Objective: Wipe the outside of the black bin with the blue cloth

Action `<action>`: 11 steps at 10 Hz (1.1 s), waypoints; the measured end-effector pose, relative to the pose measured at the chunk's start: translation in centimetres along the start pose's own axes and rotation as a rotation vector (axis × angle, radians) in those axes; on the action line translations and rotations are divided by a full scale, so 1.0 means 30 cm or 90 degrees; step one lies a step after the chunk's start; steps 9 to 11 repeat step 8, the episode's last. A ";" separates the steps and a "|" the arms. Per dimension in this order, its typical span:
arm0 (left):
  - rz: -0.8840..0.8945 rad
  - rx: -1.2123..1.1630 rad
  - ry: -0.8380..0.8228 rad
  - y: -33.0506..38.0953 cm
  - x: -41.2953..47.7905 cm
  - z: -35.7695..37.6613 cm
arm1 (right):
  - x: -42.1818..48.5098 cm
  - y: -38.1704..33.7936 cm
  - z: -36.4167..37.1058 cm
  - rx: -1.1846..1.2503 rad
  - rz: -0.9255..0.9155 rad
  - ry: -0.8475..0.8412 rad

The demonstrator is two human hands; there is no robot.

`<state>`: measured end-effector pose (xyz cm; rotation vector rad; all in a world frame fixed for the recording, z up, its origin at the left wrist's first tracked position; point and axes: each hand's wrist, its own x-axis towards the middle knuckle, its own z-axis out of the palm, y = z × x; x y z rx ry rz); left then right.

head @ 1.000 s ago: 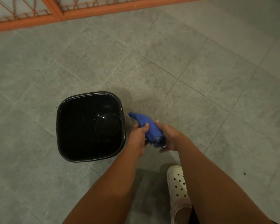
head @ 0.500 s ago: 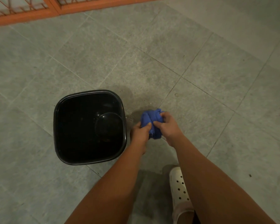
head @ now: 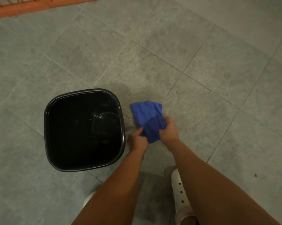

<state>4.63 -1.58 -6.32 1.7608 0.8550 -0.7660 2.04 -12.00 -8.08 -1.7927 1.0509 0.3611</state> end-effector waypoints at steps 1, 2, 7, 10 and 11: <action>0.030 0.127 -0.031 0.006 -0.001 -0.005 | 0.010 0.002 0.005 -0.100 0.036 -0.024; 0.069 0.282 -0.070 0.025 -0.018 -0.016 | 0.005 -0.029 0.007 -0.203 0.067 -0.040; 0.143 0.615 -0.268 0.287 -0.503 -0.249 | -0.376 -0.375 -0.236 -0.594 -0.085 -0.288; 0.200 0.602 -0.192 0.383 -0.618 -0.342 | -0.496 -0.479 -0.297 -0.622 -0.121 -0.300; 0.200 0.602 -0.192 0.383 -0.618 -0.342 | -0.496 -0.479 -0.297 -0.622 -0.121 -0.300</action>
